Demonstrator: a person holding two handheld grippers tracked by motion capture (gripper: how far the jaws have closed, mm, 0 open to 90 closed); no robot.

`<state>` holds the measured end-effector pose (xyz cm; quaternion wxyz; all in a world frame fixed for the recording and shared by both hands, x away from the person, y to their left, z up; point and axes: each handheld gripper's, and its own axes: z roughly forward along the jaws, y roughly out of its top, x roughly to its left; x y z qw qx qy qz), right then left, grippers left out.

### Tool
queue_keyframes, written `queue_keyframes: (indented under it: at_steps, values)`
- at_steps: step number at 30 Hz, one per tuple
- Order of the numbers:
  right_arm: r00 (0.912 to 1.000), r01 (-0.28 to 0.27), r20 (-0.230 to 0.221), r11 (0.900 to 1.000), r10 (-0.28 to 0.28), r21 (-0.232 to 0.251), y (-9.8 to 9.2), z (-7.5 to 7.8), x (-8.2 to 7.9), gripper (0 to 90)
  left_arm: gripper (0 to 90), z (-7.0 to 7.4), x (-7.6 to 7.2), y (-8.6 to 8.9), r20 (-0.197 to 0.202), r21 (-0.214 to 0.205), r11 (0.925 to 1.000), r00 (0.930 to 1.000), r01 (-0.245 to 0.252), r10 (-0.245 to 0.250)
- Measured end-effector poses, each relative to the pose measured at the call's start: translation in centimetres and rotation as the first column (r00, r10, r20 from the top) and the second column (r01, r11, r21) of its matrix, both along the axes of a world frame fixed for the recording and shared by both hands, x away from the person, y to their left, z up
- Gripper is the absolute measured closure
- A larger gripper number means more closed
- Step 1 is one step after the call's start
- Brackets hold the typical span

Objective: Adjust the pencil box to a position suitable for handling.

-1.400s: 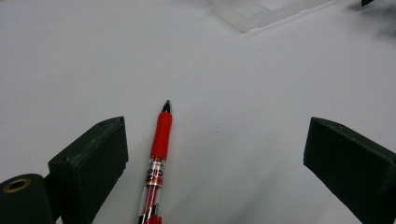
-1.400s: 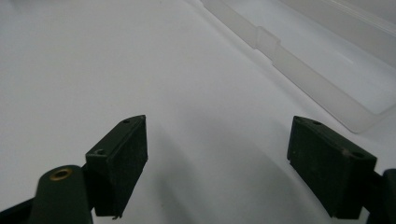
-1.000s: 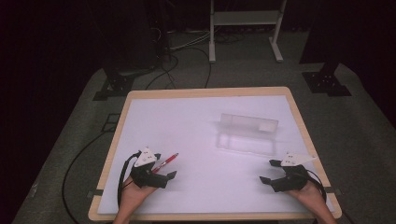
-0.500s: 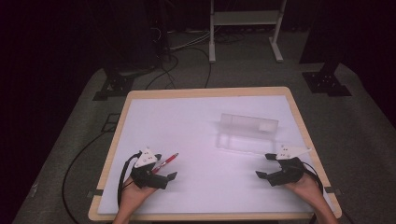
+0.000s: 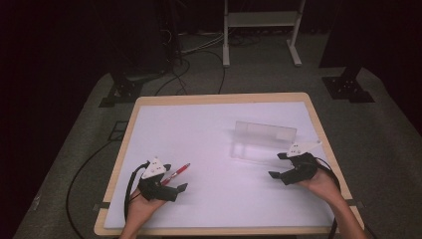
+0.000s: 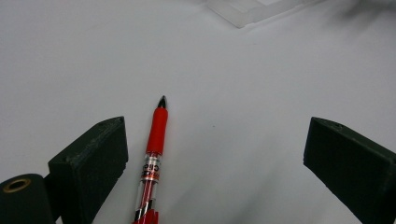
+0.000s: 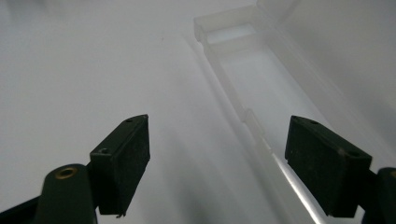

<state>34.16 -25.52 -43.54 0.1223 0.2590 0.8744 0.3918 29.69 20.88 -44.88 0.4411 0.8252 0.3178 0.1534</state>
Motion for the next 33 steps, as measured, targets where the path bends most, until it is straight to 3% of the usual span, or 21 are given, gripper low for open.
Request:
queue_keyframes:
  at_steps: [10,21,33]
  values:
    - [0.9984,-0.047,-0.032,0.9983,0.046,-0.034,1.4,0.6,2.3,24.9,5.9,0.0,0.1,0.2,-0.003,0.001,1.0000,1.0000,-0.002,0.002]
    - [0.9945,-0.076,-0.077,0.9948,0.071,-0.068,2.0,-0.3,4.4,33.6,5.9,0.0,0.1,0.4,-0.005,-0.006,1.0000,1.0000,-0.004,0.004]
    - [0.9913,-0.101,-0.095,0.9900,0.091,-0.099,2.3,-1.3,5.4,50.4,5.9,0.2,0.0,0.5,-0.012,-0.037,0.9993,0.9999,0.002,-0.002]
